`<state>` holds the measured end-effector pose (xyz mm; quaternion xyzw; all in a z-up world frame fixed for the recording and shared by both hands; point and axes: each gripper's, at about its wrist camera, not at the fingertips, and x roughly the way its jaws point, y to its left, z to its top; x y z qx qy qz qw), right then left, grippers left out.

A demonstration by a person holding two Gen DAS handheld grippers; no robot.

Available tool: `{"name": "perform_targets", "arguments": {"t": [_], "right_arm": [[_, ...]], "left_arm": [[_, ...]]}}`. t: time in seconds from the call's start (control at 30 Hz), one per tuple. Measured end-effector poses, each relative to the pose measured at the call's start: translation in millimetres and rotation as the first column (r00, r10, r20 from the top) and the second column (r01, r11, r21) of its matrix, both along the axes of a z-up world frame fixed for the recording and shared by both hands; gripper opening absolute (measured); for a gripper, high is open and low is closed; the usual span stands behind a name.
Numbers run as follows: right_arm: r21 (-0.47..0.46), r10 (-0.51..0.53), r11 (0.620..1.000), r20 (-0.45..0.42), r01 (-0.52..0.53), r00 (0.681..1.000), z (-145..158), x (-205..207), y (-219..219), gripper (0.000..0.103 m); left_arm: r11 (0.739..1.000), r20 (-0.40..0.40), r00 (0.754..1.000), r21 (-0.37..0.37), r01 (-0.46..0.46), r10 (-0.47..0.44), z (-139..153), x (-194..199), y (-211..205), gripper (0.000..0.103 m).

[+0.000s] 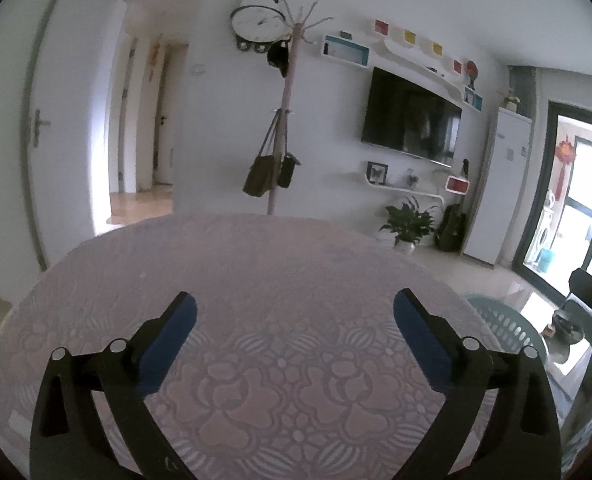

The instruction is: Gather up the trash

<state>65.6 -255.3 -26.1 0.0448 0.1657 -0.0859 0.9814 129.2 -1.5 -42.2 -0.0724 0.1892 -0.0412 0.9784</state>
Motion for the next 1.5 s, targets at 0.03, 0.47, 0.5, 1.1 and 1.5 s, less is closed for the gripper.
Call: {"name": "perform_targets", "arguments": {"t": [0.03, 0.47, 0.5, 1.1, 1.5], "right_arm": [[-0.002, 0.004, 1.000, 0.002, -0.004, 1.000, 1, -1, 0, 0.073], [-0.009, 0.013, 1.000, 0.010, -0.013, 1.000, 4, -4, 2, 0.075], [-0.008, 0.013, 1.000, 0.009, -0.013, 1.000, 3, -4, 1, 0.075], [0.004, 0.008, 1.000, 0.002, -0.008, 1.000, 0, -2, -5, 0.081], [0.005, 0.007, 1.000, -0.002, -0.007, 1.000, -1, 1, -4, 0.081]], "left_arm": [[1.000, -0.005, 1.000, -0.005, -0.001, 0.001, 0, 1, 1, 0.095], [0.999, 0.023, 1.000, 0.040, -0.013, 0.012, -1, -4, -8, 0.095], [0.999, 0.022, 1.000, 0.038, -0.014, 0.013, -1, -4, -8, 0.095], [0.999, 0.018, 1.000, 0.036, -0.014, 0.013, 0, -4, -8, 0.095], [0.999, 0.015, 1.000, 0.036, -0.014, 0.014, 1, -4, -8, 0.096]]}}
